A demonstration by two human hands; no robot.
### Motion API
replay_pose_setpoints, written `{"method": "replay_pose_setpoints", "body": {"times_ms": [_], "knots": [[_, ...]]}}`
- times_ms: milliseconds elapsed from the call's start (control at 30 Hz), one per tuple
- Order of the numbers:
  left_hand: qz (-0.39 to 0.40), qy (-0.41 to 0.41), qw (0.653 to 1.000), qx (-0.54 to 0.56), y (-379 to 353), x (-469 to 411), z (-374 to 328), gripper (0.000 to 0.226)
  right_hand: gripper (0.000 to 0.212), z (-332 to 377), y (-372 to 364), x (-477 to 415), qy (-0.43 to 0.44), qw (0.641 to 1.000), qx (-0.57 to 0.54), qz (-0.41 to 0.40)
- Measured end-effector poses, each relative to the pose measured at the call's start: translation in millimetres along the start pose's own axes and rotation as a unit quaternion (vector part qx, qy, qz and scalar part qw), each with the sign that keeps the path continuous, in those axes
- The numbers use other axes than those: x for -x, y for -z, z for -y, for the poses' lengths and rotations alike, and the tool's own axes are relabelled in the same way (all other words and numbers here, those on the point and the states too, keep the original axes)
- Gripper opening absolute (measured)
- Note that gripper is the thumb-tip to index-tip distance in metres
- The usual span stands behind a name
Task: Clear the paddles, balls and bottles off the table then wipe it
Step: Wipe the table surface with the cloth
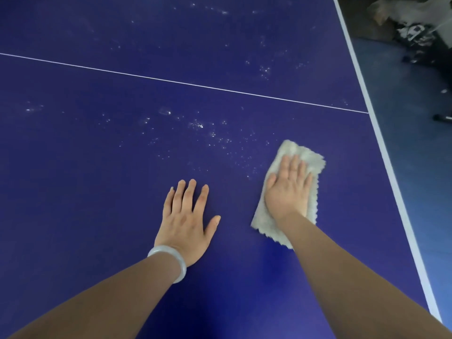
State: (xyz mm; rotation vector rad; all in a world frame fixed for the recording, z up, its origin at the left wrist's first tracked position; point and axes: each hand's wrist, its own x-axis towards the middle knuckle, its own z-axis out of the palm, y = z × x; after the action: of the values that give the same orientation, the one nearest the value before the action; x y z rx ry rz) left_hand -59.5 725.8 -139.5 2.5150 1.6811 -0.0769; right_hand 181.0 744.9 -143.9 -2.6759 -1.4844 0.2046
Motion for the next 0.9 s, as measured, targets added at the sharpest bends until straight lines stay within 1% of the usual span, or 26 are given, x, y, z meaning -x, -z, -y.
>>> {"method": "replay_pose_setpoints", "body": {"times_ms": [67, 100, 133, 167, 233, 300, 367, 400, 467, 500, 533, 600, 633, 667, 700, 800, 833, 900], "knots": [[-0.001, 0.0, 1.0, 0.005, -0.8, -0.7, 0.6, 0.071, 0.064, -5.1, -0.2, 9.7, 0.105, 0.994, 0.022, 0.017], [-0.003, -0.002, 1.0, 0.008, -1.3, -1.1, 0.8, 0.071, 0.065, -15.0, 2.9, 8.3, 0.129, 0.991, 0.025, 0.026], [-0.006, -0.004, 1.0, 0.008, -1.9, -0.9, 1.3, 0.071, 0.064, -26.4, 6.2, 2.3, 0.127, 0.991, 0.025, 0.03], [-0.007, -0.005, 1.0, 0.008, -2.5, -1.2, 1.4, 0.071, 0.063, -37.1, 10.2, -9.2, 0.101, 0.994, 0.025, 0.027], [-0.004, -0.005, 1.0, 0.009, -3.5, -0.6, 1.9, 0.071, 0.061, -50.3, 17.5, -41.9, 0.017, 1.0, 0.018, 0.018], [-0.008, -0.004, 1.0, 0.009, -4.2, -1.3, 1.9, 0.071, 0.061, -47.2, 23.0, -84.2, -0.031, 0.999, 0.017, 0.013], [-0.015, -0.003, 1.0, 0.008, -5.5, -1.2, 1.6, 0.071, 0.06, -31.6, 25.8, -126.2, -0.034, 0.999, 0.01, 0.014], [-0.018, -0.003, 1.0, 0.007, -6.0, -1.0, 1.5, 0.071, 0.06, -21.0, 25.8, -144.0, -0.021, 1.0, 0.008, 0.019], [-0.018, -0.003, 1.0, 0.007, -5.7, -1.4, 1.4, 0.071, 0.059, 3.9, 25.0, -162.1, 0.047, 0.998, 0.021, 0.029], [-0.015, -0.001, 1.0, 0.006, -5.0, -1.1, 1.3, 0.07, 0.058, 17.1, 23.4, -159.7, 0.104, 0.993, 0.03, 0.036], [-0.013, 0.0, 1.0, 0.006, -4.4, -0.5, 1.2, 0.07, 0.057, 28.6, 21.7, -150.4, 0.175, 0.983, 0.041, 0.046], [-0.011, 0.002, 1.0, 0.001, -3.4, 0.0, 1.0, 0.07, 0.057, 35.0, 17.4, -120.5, 0.313, 0.946, 0.066, 0.058], [-0.007, 0.003, 1.0, -0.002, -3.3, 0.2, 1.1, 0.07, 0.058, 29.7, 16.6, -107.7, 0.36, 0.928, 0.07, 0.064], [-0.004, 0.003, 1.0, -0.002, -3.0, 0.5, 0.9, 0.07, 0.059, 19.5, 18.0, -101.0, 0.379, 0.92, 0.068, 0.07], [-0.003, 0.003, 1.0, -0.001, -2.8, 0.4, 0.7, 0.07, 0.059, 6.3, 19.1, -101.6, 0.368, 0.925, 0.063, 0.065], [-0.007, 0.003, 1.0, 0.003, -2.9, -0.5, 0.7, 0.071, 0.056, -16.0, 25.5, -131.1, 0.238, 0.97, 0.042, 0.03], [-0.007, 0.002, 1.0, 0.002, -3.2, -0.3, 1.0, 0.07, 0.056, -13.5, 26.1, -144.1, 0.204, 0.978, 0.045, 0.023], [-0.01, 0.001, 1.0, 0.001, -3.3, 0.0, 1.7, 0.07, 0.057, 5.6, 27.0, -168.3, 0.175, 0.983, 0.052, 0.018]]}}
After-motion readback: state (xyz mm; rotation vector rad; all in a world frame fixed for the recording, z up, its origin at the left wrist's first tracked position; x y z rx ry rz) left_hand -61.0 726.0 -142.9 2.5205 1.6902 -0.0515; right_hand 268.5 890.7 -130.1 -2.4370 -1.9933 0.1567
